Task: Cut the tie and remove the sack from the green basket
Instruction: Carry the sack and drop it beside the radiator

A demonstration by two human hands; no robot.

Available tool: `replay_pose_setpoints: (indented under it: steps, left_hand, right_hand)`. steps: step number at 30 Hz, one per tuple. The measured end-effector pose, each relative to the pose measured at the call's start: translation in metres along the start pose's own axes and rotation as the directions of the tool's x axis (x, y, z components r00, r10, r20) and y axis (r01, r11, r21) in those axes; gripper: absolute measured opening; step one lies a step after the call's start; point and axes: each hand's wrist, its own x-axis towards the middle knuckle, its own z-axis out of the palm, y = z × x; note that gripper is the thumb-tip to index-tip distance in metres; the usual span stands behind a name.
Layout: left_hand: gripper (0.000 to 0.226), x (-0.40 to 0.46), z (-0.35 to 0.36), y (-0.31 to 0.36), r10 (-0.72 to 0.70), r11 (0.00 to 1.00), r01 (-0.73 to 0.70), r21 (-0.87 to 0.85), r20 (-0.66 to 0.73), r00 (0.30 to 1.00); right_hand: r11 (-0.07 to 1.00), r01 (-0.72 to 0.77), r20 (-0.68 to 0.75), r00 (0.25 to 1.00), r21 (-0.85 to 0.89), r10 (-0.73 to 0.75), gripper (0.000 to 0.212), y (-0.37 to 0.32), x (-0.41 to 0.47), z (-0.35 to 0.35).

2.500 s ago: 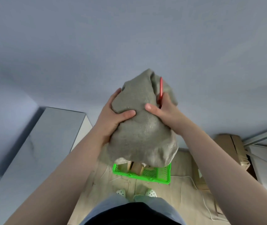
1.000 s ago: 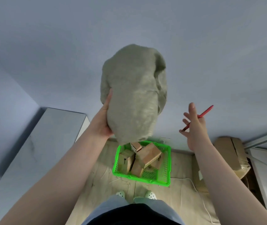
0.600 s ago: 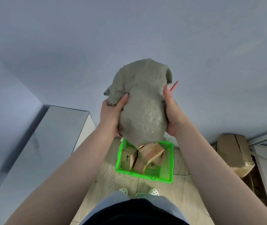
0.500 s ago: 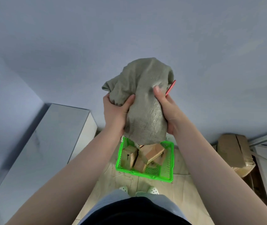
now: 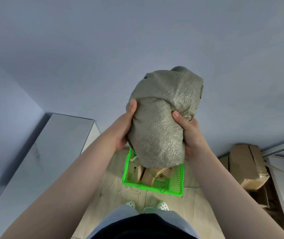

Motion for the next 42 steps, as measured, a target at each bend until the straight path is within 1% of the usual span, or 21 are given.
replay_pose_setpoints:
  steps: [3,5,7,9,11,12,14,16,18,21,23,25,28,29,31,32,33,34,37,40,42]
  left_hand:
    - [0.084,-0.002,0.009,-0.001,0.057,0.991,-0.048,-0.127,0.074,0.996]
    - [0.076,-0.001,0.015,-0.004,0.11,0.969,-0.103,-0.222,0.019,0.994]
    - [0.075,-0.002,0.015,-0.007,0.134,0.938,-0.156,-0.31,-0.091,0.987]
    - [0.085,-0.004,0.012,-0.014,0.141,0.897,-0.221,-0.382,-0.225,0.964]
    - [0.079,-0.011,0.01,-0.016,0.17,0.876,-0.323,-0.359,-0.397,0.902]
    - [0.071,-0.014,0.01,-0.016,0.198,0.877,-0.375,-0.302,-0.484,0.853]
    - [0.058,-0.02,0.012,-0.017,0.283,0.888,-0.446,-0.115,-0.628,0.725]
    - [0.052,-0.028,0.023,-0.024,0.321,0.879,-0.476,-0.041,-0.686,0.653]
    - [0.065,-0.036,0.037,-0.039,0.252,0.875,-0.452,-0.175,-0.633,0.732]
    - [0.078,-0.055,0.057,-0.067,0.175,0.806,-0.401,-0.435,-0.472,0.864]
    - [0.082,-0.066,0.066,-0.09,0.139,0.757,-0.368,-0.54,-0.417,0.898]
    - [0.084,-0.078,0.071,-0.113,0.093,0.759,-0.35,-0.549,-0.441,0.893]
    - [0.099,-0.114,0.066,-0.139,-0.022,0.875,-0.289,-0.389,-0.628,0.778]
    - [0.103,-0.134,0.061,-0.149,-0.067,0.92,-0.223,-0.322,-0.691,0.72]
    - [0.091,-0.18,0.049,-0.171,-0.112,0.976,-0.094,-0.194,-0.827,0.55]
    - [0.086,-0.204,0.042,-0.181,-0.099,0.986,-0.071,-0.149,-0.878,0.469]
    - [0.088,-0.228,0.036,-0.188,-0.067,0.99,-0.082,-0.112,-0.903,0.423]
    - [0.092,-0.25,0.032,-0.194,-0.028,0.988,-0.128,-0.089,-0.909,0.416]
    - [0.103,-0.304,0.032,-0.199,0.025,0.93,-0.332,-0.157,-0.875,0.483]
    - [0.099,-0.345,0.04,-0.222,-0.087,0.863,-0.405,-0.3,-0.88,0.467]
    - [0.085,-0.374,0.05,-0.248,-0.193,0.784,-0.435,-0.443,-0.84,0.507]
  right_hand:
    - [1.0,-0.013,0.095,0.995,0.028,0.01,0.077,0.0,-0.001,0.007]
    - [0.999,-0.031,0.116,0.993,0.031,0.028,0.085,0.0,-0.001,0.012]
    - [0.998,-0.026,0.081,0.996,-0.06,0.031,0.078,-0.004,0.001,0.016]
    - [0.965,-0.024,-0.013,1.0,-0.263,0.022,0.06,-0.008,0.004,0.021]
    - [0.902,-0.148,-0.117,0.987,-0.405,0.109,0.055,-0.007,0.005,0.02]
    - [0.884,-0.249,-0.154,0.967,-0.396,0.204,0.06,-0.006,0.003,0.018]
    - [0.871,-0.41,-0.069,0.911,-0.272,0.407,0.076,-0.001,-0.007,0.013]
    - [0.86,-0.468,0.086,0.866,-0.204,0.492,0.081,0.002,-0.019,0.013]
    - [0.875,-0.456,0.186,0.857,-0.162,0.481,0.085,0.008,-0.029,0.009]
    - [0.92,-0.339,0.194,0.906,-0.198,0.376,0.074,0.011,-0.04,0.002]
    - [0.922,-0.278,0.202,0.92,-0.269,0.336,0.064,0.015,-0.049,-0.006]
    - [0.912,-0.273,0.23,0.909,-0.306,0.349,0.056,0.023,-0.06,-0.017]
    - [0.879,-0.292,0.264,0.876,-0.378,0.404,0.036,0.04,-0.072,-0.022]
    - [0.86,-0.261,0.286,0.867,-0.438,0.409,0.036,0.047,-0.076,-0.02]
    - [0.81,-0.142,0.365,0.839,-0.57,0.403,0.048,0.061,-0.086,-0.009]
    - [0.781,-0.088,0.415,0.808,-0.618,0.419,0.052,0.068,-0.092,-0.002]
    - [0.759,-0.044,0.467,0.765,-0.649,0.444,0.054,0.075,-0.101,0.006]
    - [0.743,-0.009,0.515,0.716,-0.669,0.471,0.054,0.081,-0.112,0.014]
    - [0.73,0.099,0.647,0.554,-0.676,0.524,0.057,0.099,-0.15,0.04]
    - [0.737,0.122,0.724,0.351,-0.665,0.594,0.07,0.12,-0.196,0.06]
    - [0.742,0.096,0.739,0.239,-0.663,0.63,0.072,0.134,-0.231,0.068]
